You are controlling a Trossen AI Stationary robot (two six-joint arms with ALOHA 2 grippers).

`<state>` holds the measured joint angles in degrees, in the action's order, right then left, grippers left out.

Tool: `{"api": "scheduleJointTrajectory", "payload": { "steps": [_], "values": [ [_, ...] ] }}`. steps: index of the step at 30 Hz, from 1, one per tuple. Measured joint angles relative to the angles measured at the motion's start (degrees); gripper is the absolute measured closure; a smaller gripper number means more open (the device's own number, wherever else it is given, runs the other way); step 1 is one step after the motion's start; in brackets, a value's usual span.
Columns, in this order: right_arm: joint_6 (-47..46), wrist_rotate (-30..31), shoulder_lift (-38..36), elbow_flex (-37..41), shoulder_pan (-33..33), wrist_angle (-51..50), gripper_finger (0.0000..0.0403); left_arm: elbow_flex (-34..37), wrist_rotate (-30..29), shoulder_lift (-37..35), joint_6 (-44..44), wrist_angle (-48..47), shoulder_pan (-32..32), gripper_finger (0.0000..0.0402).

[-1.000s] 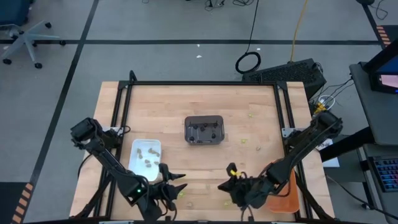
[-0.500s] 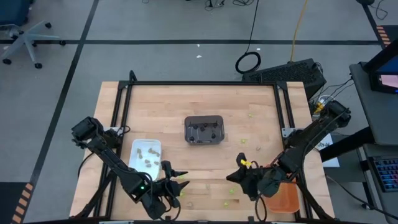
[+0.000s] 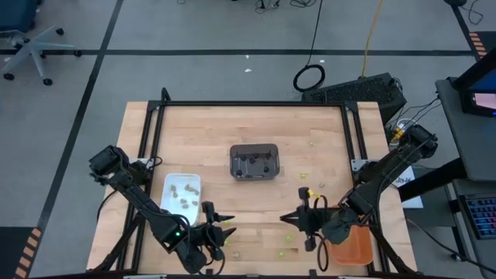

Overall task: Sort Halloween decoration
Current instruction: Put the green spider toy into the orange bin

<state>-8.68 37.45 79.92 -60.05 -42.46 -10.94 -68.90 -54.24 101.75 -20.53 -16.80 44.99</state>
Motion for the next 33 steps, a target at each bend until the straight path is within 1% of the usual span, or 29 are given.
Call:
{"api": "scheduleJointTrajectory", "payload": {
  "steps": [4,7,13,15,27,30,33],
  "values": [
    [-2.6,0.0,0.0,0.0,0.0,-0.1,0.0403,0.0,0.0,0.0,0.0,0.0,0.0,0.0217],
    [-2.5,0.0,0.0,0.0,0.0,-0.4,0.0403,0.0,0.0,0.0,0.0,0.0,0.0,0.0217],
    [-2.9,-0.2,-0.2,0.0,-0.1,-3.5,0.0403,0.0,0.0,0.0,0.0,-0.1,0.0,0.0217],
    [-5.1,-1.7,-1.0,0.0,-0.4,-5.7,0.0403,0.0,0.0,0.0,0.0,-0.1,0.0,0.0217],
    [-30.6,-4.0,-7.0,-0.1,-5.8,-26.0,0.0403,0.0,0.0,0.0,0.0,-1.5,0.0,0.0217],
    [-37.8,-6.9,-7.4,-0.1,-7.0,-31.5,0.0403,0.0,0.1,0.0,0.0,-2.1,0.0,0.0217],
    [-45.1,-12.5,-7.3,-0.1,-8.1,-35.9,0.0403,0.0,0.5,0.0,0.0,-2.1,0.0,0.0217]
  ]
}}
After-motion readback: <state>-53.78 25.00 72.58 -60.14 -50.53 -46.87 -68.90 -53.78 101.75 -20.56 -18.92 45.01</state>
